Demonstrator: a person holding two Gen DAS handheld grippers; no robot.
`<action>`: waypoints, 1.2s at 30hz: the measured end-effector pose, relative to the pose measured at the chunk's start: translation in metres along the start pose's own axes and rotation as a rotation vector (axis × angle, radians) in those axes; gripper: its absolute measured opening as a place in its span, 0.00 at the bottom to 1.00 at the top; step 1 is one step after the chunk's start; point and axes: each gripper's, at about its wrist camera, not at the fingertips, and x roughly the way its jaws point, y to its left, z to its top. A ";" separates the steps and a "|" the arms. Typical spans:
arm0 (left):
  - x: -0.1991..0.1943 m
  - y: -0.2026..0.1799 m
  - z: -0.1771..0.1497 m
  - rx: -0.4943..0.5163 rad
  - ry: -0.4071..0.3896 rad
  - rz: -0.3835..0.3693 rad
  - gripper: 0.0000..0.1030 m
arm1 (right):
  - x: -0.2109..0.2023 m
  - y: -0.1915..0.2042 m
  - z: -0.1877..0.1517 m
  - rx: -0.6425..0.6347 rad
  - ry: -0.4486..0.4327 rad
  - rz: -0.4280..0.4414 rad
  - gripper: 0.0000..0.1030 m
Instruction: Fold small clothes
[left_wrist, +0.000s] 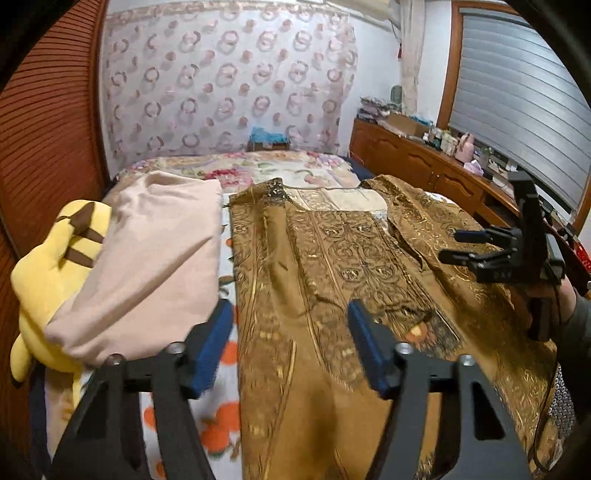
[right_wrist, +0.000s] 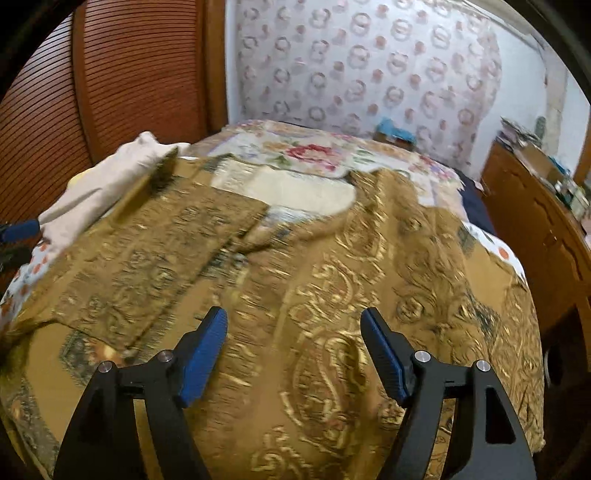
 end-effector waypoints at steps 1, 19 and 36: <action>0.006 0.001 0.005 0.003 0.011 -0.001 0.54 | 0.001 -0.002 -0.002 0.006 0.002 0.001 0.74; 0.103 0.000 0.044 0.052 0.200 0.045 0.24 | 0.020 -0.004 -0.005 0.021 0.067 -0.001 0.75; 0.022 0.080 0.087 0.014 0.067 0.059 0.03 | 0.021 -0.003 -0.005 0.017 0.063 -0.002 0.75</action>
